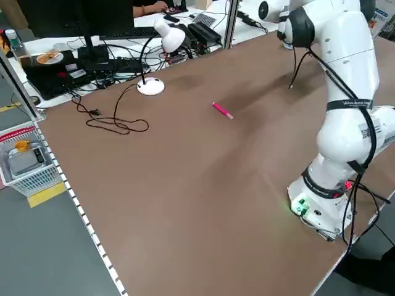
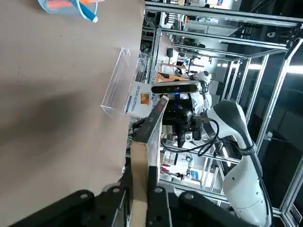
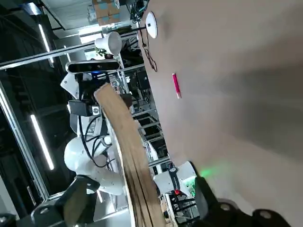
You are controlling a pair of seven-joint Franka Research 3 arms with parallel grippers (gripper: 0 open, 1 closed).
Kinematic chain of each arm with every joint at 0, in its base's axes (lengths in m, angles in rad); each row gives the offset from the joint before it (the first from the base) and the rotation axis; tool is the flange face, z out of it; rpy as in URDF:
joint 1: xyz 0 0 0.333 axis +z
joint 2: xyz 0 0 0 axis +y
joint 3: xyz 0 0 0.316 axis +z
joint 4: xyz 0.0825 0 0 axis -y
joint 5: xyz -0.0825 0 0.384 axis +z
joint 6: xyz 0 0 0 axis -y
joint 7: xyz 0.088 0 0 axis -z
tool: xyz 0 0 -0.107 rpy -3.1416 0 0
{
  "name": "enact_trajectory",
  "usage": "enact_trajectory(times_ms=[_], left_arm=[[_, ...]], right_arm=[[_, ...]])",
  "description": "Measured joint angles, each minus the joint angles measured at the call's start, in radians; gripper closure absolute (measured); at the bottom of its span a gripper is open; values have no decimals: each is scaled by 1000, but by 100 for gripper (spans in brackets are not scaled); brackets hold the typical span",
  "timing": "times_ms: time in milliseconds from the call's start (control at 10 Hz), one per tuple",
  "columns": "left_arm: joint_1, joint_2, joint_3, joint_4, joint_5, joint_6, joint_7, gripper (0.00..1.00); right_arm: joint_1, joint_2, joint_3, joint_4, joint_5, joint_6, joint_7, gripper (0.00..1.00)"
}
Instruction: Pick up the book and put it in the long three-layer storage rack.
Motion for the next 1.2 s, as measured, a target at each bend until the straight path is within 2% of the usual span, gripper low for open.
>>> enact_trajectory(times_ms=[100,300,500,800,900,1200], left_arm=[[-1,0,0,0,0,2,0,100],[-1,0,0,0,0,5,0,100],[-1,0,0,0,0,7,0,100],[-1,0,0,1,0,7,0,100],[-2,0,0,1,0,8,0,100],[-2,0,1,1,0,8,0,97]], right_arm=[[5,1,0,0,10,-2,0,4],[11,3,1,0,15,-12,0,28],[11,5,0,-1,17,-23,0,47],[11,7,-1,-1,26,-29,2,80],[11,8,-1,-1,32,-31,5,85],[11,8,-2,-1,36,-35,21,85]])
